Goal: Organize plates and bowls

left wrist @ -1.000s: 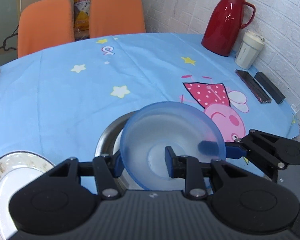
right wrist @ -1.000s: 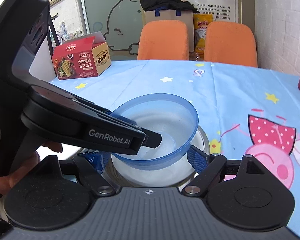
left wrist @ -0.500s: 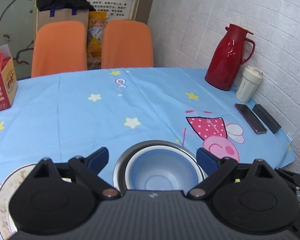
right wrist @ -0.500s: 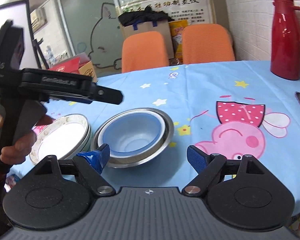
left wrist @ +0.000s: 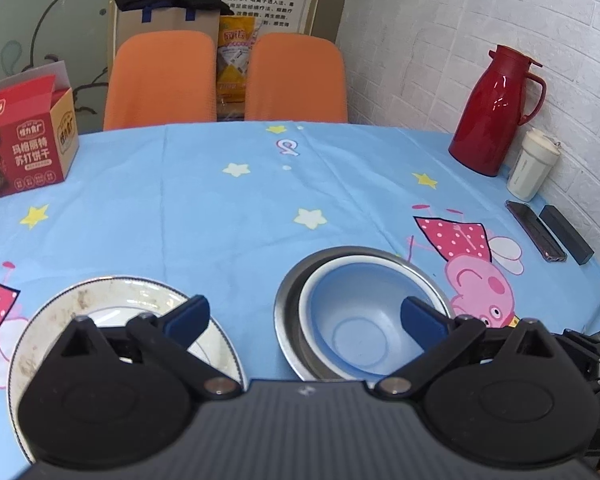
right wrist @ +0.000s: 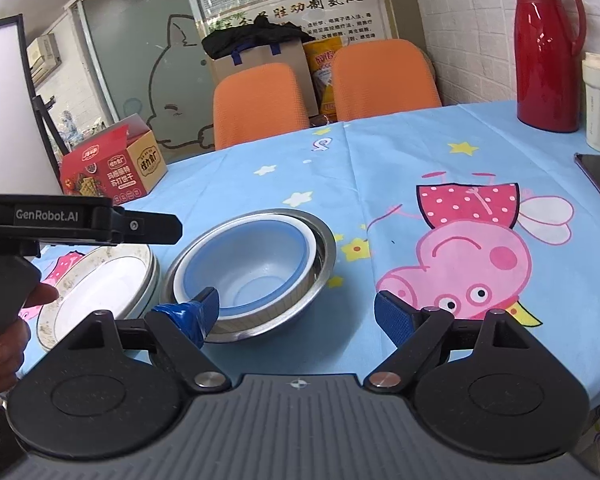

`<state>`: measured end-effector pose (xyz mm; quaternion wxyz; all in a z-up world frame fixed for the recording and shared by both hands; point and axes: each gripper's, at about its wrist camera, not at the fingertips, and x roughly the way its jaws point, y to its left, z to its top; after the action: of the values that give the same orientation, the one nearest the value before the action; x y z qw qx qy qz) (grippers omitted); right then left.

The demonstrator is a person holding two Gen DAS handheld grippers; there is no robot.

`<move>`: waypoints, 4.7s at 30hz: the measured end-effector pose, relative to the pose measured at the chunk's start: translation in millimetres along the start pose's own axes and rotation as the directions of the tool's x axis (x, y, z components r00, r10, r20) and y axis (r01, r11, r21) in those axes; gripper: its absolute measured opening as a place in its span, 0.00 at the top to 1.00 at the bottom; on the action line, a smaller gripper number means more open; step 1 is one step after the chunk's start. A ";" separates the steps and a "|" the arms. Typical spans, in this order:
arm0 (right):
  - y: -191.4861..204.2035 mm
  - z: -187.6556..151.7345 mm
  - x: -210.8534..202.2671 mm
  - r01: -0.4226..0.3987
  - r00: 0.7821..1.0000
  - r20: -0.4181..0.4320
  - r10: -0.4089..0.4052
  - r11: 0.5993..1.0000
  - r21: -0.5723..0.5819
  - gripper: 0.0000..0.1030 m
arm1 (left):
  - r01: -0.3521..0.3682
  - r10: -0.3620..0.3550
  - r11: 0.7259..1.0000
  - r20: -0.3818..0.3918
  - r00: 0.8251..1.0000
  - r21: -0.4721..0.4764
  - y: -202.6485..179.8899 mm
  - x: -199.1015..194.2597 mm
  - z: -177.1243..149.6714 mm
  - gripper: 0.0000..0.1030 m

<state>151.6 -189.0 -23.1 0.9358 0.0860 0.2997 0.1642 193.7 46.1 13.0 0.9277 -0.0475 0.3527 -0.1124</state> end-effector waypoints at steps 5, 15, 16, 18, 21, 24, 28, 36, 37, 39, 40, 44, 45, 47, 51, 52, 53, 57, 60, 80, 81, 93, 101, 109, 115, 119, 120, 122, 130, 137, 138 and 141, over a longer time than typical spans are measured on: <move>-4.9 2.4 11.8 0.026 0.998 -0.050 -0.022 0.998 0.066 0.30 | -0.014 0.014 1.000 -0.023 1.000 -0.001 4.7 8.8 0.9 0.02; -4.2 10.9 30.9 0.007 0.999 -0.053 -0.001 0.994 0.109 0.30 | -0.027 0.027 1.000 -0.043 0.999 0.000 11.7 20.7 6.5 0.02; -3.8 11.7 33.2 0.005 0.998 -0.056 0.001 0.994 0.110 0.30 | -0.027 0.027 1.000 -0.043 0.999 0.002 12.0 21.7 7.2 0.02; -3.6 13.1 37.5 0.004 0.998 -0.061 0.003 0.994 0.109 0.30 | -0.030 0.030 1.000 -0.048 0.998 0.008 13.0 24.7 9.9 0.02; -4.7 13.5 41.9 0.008 0.998 -0.069 0.000 0.994 0.112 0.30 | -0.034 0.035 0.999 -0.053 0.998 0.015 13.3 28.7 12.6 0.02; -6.3 13.4 44.6 0.009 0.997 -0.075 0.000 0.993 0.120 0.30 | -0.032 0.033 0.999 -0.064 0.997 0.016 13.7 33.3 14.1 0.02; -8.2 14.4 50.1 0.010 0.996 -0.088 0.001 0.992 0.124 0.30 | -0.029 0.032 0.999 -0.078 0.996 0.031 12.6 39.3 16.0 0.02; -0.7 17.0 63.0 0.031 0.994 -0.102 -0.023 0.996 0.084 0.30 | 0.125 -0.106 0.989 -0.213 0.971 0.078 15.1 68.6 29.8 0.02; 1.0 16.6 65.3 0.037 0.994 -0.105 -0.029 0.997 0.074 0.30 | 0.126 -0.104 0.988 -0.225 0.969 0.086 14.3 73.5 30.6 0.02; 2.9 15.5 70.8 0.044 0.993 -0.115 -0.037 0.997 0.063 0.29 | 0.112 -0.083 0.988 -0.245 0.966 0.110 10.4 83.4 30.6 0.02; 4.0 14.6 72.2 0.045 0.993 -0.110 -0.039 0.997 0.058 0.29 | 0.112 -0.078 0.986 -0.252 0.965 0.125 8.3 87.4 30.3 0.02; 12.1 13.6 77.2 0.068 0.992 -0.108 -0.067 0.998 0.010 0.28 | 0.124 -0.075 0.980 -0.284 0.956 0.157 2.6 101.4 27.5 0.10; 15.0 12.6 78.5 0.078 0.991 -0.105 -0.078 0.997 -0.006 0.27 | 0.126 -0.076 0.980 -0.296 0.952 0.154 2.2 104.9 26.2 0.13; 20.6 8.9 79.8 0.097 0.990 -0.098 -0.102 0.994 -0.055 0.27 | 0.121 -0.066 0.980 -0.312 0.948 0.161 1.4 109.6 22.2 0.13; 23.1 3.6 80.0 0.115 0.990 -0.070 -0.121 0.989 -0.089 0.26 | 0.118 -0.063 0.979 -0.305 0.950 0.165 1.3 108.3 20.5 0.15; 23.3 3.9 80.3 0.120 0.989 -0.072 -0.126 0.989 -0.087 0.26 | 0.120 -0.065 0.979 -0.305 0.950 0.164 1.3 108.3 20.4 0.17; 25.9 5.3 81.4 0.126 0.988 -0.079 -0.133 0.988 -0.088 0.26 | 0.121 -0.067 0.979 -0.303 0.951 0.165 1.0 107.7 20.2 0.23; 23.3 5.6 77.8 0.034 0.997 -0.070 -0.036 0.999 -0.021 0.32 | 0.147 -0.091 0.974 -0.295 0.951 0.173 -4.1 104.1 18.9 0.48; 28.4 6.4 76.8 0.027 0.997 -0.073 -0.027 1.000 -0.007 0.33 | 0.141 -0.087 0.977 -0.302 0.949 0.162 -11.3 104.5 18.2 0.49; 125.8 61.0 42.4 -0.090 0.991 0.083 0.104 0.983 -0.159 0.28 | -0.023 0.032 0.994 -0.077 0.997 0.110 52.1 -26.4 52.8 0.51; 134.4 57.5 46.6 -0.117 0.989 0.067 0.130 0.979 -0.165 0.28 | -0.043 0.051 0.995 -0.085 0.995 0.091 64.2 -29.9 46.8 0.51; 187.2 5.2 86.5 -0.232 0.966 -0.155 0.207 0.958 -0.167 0.28 | -0.109 0.099 0.993 -0.186 0.977 -0.045 135.5 -22.7 -17.8 0.50; 188.6 0.9 97.0 -0.230 0.962 -0.186 0.199 0.960 -0.162 0.28 | -0.081 0.069 0.995 -0.180 0.981 -0.062 145.7 -10.9 -18.9 0.46; 175.6 6.9 88.0 -0.201 0.972 -0.153 0.179 0.968 -0.148 0.29 | -0.137 0.136 0.986 -0.024 0.990 -0.092 147.2 -41.7 -4.8 0.28; 153.6 16.1 70.6 -0.177 0.982 -0.078 0.170 0.980 -0.088 0.29 | -0.142 0.148 0.982 0.039 0.988 -0.123 136.2 -61.6 1.0 0.28; 138.1 17.5 55.9 -0.153 0.988 -0.033 0.151 0.987 -0.057 0.29 | -0.141 0.153 0.979 0.076 0.985 -0.145 117.4 -71.9 -5.5 0.28; 134.4 15.8 52.3 -0.139 0.990 -0.025 0.138 0.989 -0.052 0.29 | -0.143 0.156 0.979 0.083 0.984 -0.149 112.5 -74.2 -8.3 0.28; 126.8 11.2 44.0 -0.117 0.993 -0.010 0.117 0.992 -0.036 0.29 | -0.154 0.171 0.975 0.104 0.980 -0.159 99.5 -81.9 -18.1 0.28; 106.0 -24.7 4.9 -0.039 0.999 0.033 0.039 0.999 -0.004 0.29 | -0.201 0.219 0.970 0.123 0.968 -0.138 52.4 -108.1 -77.0 0.27; 97.0 -68.6 -23.3 0.002 0.999 0.054 -0.002 1.000 0.004 0.28 | -0.256 0.267 0.959 0.086 0.960 -0.122 33.1 -110.0 -130.5 0.27; 95.4 -74.4 -27.3 0.006 0.998 0.060 -0.007 1.000 0.008 0.28 | -0.265 0.275 0.957 0.082 0.958 -0.115 31.4 -110.3 -137.6 0.27; 88.8 -89.7 -40.5 0.035 0.996 0.079 -0.036 0.999 0.009 0.28 | -0.265 0.276 0.956 0.078 0.958 -0.122 27.9 -113.7 -153.1 0.27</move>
<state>45.0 -115.2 -50.7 0.9495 0.0909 0.2644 0.1427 14.2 99.4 -32.7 0.9459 -0.0552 0.3174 0.0376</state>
